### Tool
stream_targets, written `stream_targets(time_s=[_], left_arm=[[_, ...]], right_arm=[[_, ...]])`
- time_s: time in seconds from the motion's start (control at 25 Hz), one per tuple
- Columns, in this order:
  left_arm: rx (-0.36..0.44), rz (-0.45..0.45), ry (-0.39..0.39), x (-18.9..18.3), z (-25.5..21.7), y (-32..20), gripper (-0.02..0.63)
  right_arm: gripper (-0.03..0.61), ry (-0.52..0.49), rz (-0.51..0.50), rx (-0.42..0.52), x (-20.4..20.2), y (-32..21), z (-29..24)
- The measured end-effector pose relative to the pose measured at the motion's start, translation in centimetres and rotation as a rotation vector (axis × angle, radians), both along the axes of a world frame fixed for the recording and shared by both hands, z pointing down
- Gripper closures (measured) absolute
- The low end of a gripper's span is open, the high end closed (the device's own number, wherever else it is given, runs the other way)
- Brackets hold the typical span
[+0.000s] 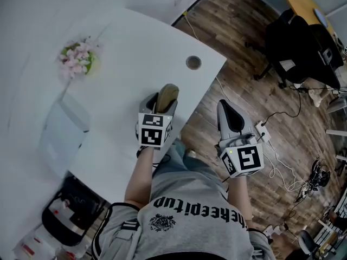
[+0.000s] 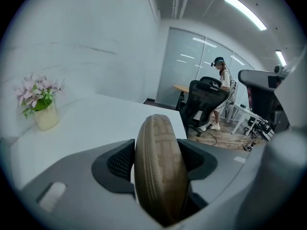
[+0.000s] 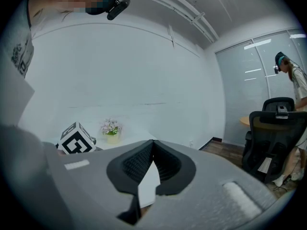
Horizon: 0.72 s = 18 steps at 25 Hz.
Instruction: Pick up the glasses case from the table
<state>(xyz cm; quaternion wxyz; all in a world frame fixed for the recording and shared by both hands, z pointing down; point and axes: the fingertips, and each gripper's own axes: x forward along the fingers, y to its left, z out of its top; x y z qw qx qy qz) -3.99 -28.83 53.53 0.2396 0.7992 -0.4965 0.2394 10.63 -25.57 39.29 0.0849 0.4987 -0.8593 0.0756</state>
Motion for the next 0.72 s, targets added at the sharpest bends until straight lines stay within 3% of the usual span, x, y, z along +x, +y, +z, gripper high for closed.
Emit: stream_targets(time_s=[0.72], left_arm=[[0.210,-0.110,0.108,-1.0,-7.5,3.8,0.323]], right_arm=[[0.577,-0.022,-0.093,0.059,-1.2,2.2,-1.7]])
